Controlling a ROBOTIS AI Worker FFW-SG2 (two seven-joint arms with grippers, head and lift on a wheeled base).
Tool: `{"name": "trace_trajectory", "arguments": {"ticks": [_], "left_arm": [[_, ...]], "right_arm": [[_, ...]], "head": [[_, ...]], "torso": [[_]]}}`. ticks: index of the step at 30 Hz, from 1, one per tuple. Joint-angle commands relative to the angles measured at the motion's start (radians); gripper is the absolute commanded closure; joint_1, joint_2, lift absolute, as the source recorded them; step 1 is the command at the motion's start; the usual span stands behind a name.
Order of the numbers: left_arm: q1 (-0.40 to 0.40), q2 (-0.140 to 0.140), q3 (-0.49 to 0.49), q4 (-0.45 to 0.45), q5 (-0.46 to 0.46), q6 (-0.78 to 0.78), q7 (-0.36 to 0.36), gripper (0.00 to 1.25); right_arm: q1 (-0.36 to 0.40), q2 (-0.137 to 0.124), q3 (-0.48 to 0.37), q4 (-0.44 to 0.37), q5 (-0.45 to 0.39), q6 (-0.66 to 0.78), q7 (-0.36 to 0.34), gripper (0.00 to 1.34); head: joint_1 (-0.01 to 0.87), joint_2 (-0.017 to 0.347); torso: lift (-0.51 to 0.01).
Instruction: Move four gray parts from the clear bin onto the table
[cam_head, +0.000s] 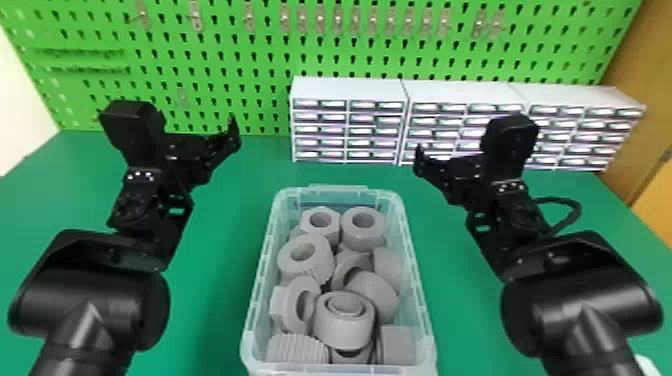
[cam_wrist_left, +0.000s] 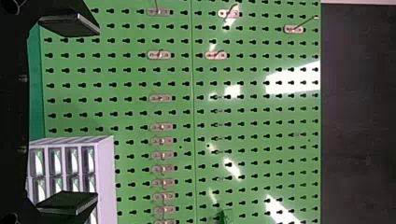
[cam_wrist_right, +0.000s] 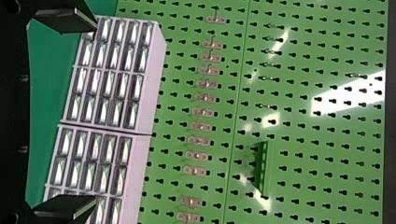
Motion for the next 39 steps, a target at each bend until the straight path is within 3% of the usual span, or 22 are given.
{"name": "trace_trajectory", "arguments": {"ticks": [1, 9, 39], "left_arm": [[-0.004, -0.002, -0.009, 0.005, -0.011, -0.005, 0.0, 0.0], [0.004, -0.002, -0.015, 0.003, 0.004, 0.01, -0.011, 0.0], [0.015, -0.004, 0.003, 0.005, 0.012, 0.015, -0.021, 0.0]], "right_arm": [[0.002, 0.001, 0.004, 0.008, 0.0, -0.011, -0.001, 0.19], [0.003, 0.001, -0.011, 0.008, -0.036, -0.012, 0.002, 0.21], [0.011, -0.002, -0.026, -0.022, -0.023, 0.009, 0.015, 0.21]], "head": [[0.686, 0.026], [0.686, 0.026], [0.686, 0.026]], "torso": [[-0.05], [-0.05], [-0.05]]}}
